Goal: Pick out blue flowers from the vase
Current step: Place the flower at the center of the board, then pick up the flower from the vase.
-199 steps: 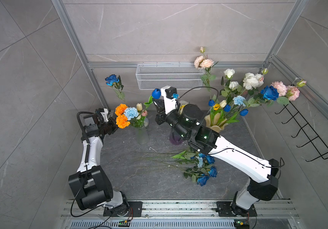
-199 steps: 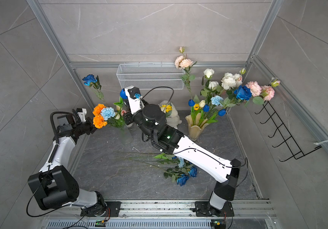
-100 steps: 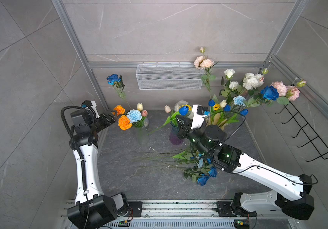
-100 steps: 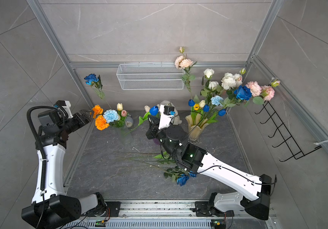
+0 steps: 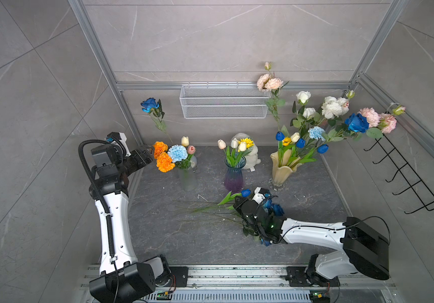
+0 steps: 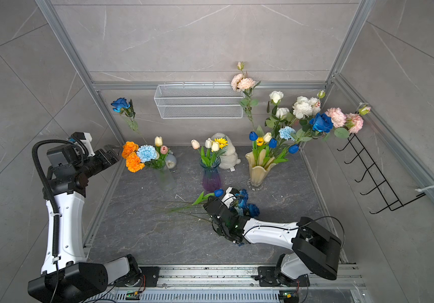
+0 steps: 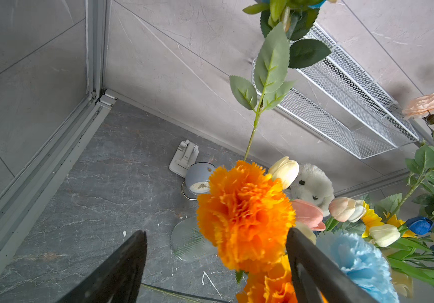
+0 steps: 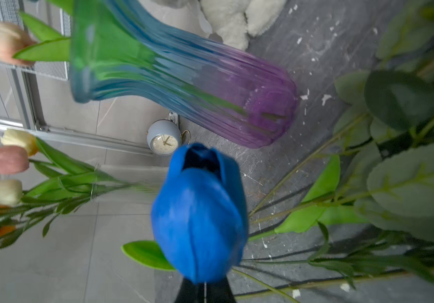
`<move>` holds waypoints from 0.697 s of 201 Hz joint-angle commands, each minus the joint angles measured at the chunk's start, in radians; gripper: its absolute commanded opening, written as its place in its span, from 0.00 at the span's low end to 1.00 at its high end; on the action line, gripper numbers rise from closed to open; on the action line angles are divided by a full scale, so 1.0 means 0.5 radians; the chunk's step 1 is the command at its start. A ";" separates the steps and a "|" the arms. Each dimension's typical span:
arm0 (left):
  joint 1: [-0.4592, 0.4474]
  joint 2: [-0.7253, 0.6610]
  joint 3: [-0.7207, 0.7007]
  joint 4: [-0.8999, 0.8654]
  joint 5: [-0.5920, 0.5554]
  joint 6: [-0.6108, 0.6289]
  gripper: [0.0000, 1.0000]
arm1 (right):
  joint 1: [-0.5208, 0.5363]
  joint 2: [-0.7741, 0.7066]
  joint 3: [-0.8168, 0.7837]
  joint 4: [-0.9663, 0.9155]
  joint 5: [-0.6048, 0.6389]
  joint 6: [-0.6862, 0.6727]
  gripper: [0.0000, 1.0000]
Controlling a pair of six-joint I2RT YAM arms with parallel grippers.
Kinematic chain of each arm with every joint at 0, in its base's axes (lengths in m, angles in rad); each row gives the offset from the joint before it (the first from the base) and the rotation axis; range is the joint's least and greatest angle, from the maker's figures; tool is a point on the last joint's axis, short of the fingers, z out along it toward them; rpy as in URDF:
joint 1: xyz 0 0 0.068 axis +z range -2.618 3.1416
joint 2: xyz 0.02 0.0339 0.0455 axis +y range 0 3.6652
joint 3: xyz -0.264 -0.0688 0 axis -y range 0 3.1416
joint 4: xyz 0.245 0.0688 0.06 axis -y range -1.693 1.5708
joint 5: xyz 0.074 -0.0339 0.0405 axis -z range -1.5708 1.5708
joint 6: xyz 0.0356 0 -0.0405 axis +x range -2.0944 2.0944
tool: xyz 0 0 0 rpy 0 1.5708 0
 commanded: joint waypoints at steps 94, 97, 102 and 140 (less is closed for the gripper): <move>0.011 -0.021 0.108 0.026 0.065 0.045 0.85 | 0.060 0.094 -0.085 0.045 0.166 0.609 0.74; 0.010 -0.019 0.111 0.023 0.070 0.044 0.85 | 0.060 0.082 -0.085 0.034 0.168 0.595 0.75; 0.011 -0.016 0.116 0.021 0.076 0.046 0.85 | 0.064 0.060 -0.079 0.009 0.173 0.571 0.78; 0.009 -0.037 0.130 -0.047 0.091 0.082 0.85 | 0.068 -0.087 0.105 -0.211 0.182 0.020 0.87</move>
